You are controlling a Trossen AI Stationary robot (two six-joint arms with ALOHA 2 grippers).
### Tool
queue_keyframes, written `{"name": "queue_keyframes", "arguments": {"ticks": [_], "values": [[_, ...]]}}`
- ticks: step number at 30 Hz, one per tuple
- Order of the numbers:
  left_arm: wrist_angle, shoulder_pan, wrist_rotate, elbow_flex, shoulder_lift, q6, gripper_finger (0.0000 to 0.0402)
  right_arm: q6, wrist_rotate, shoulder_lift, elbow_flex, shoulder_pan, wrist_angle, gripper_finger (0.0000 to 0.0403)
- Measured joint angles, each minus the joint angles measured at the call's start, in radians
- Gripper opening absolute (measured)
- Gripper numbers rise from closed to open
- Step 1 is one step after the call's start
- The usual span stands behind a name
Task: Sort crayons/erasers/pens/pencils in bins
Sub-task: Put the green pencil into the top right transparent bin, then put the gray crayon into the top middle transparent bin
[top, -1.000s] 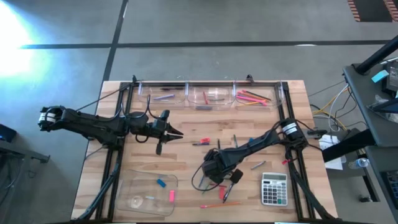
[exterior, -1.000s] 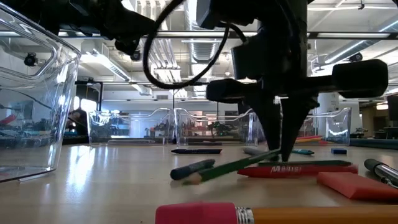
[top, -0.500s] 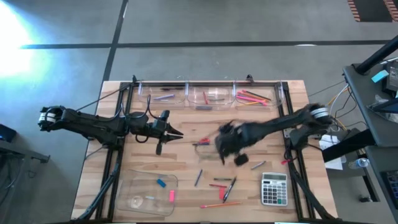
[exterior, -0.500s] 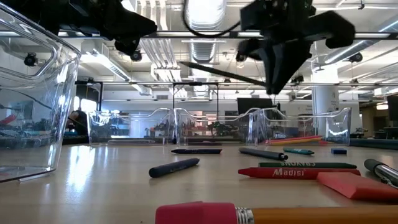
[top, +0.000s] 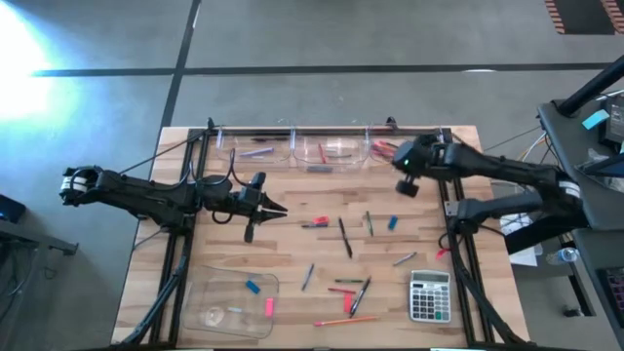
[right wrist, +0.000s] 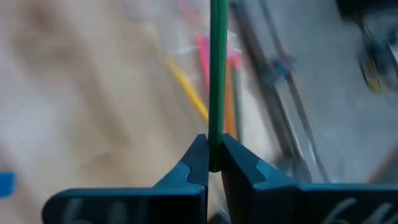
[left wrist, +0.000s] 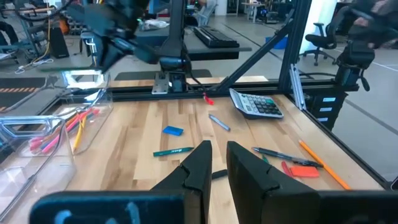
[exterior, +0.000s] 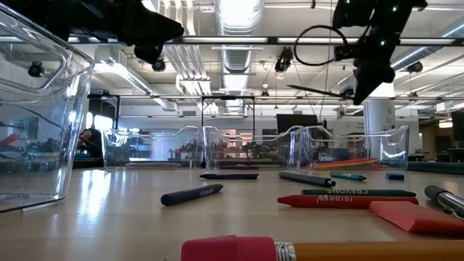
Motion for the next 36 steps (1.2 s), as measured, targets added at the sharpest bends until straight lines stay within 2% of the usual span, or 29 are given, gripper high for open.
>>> {"name": "queue_keyframes", "arguments": {"ticks": [6,10,15,22,25,28,32,34,36], "values": [[0.000,0.001,-0.005,0.000,0.000,0.000,0.0034,0.059,0.050,0.015,-0.017,-0.183,0.005,0.0013],[-0.001,0.001,-0.005,0.000,0.000,0.000,0.0034,0.032,0.049,0.090,-0.019,-0.273,-0.014,0.0013],[-0.006,0.001,-0.005,0.000,0.000,0.000,0.0034,-0.019,0.050,0.212,-0.019,-0.322,-0.020,0.0022],[-0.010,0.000,-0.005,0.000,0.000,0.000,0.0034,-0.027,0.210,0.333,0.000,-0.325,-0.018,0.0114],[-0.018,0.000,-0.005,0.000,0.000,0.000,0.0034,-0.022,0.219,0.344,0.025,-0.324,-0.047,0.0155],[-0.024,0.000,-0.005,0.000,0.000,0.000,0.0034,0.012,0.163,0.338,0.074,-0.317,-0.131,0.0179],[-0.028,0.000,-0.005,0.000,0.000,0.000,0.0034,0.086,-0.020,0.291,0.138,-0.283,-0.223,0.0184],[-0.028,0.000,-0.005,0.000,0.000,0.000,0.0034,0.119,-0.092,0.248,0.147,-0.235,-0.222,0.0181],[-0.028,0.000,-0.005,0.000,0.000,0.000,0.0034,0.128,-0.116,0.200,0.146,-0.160,-0.220,0.0180]]}}
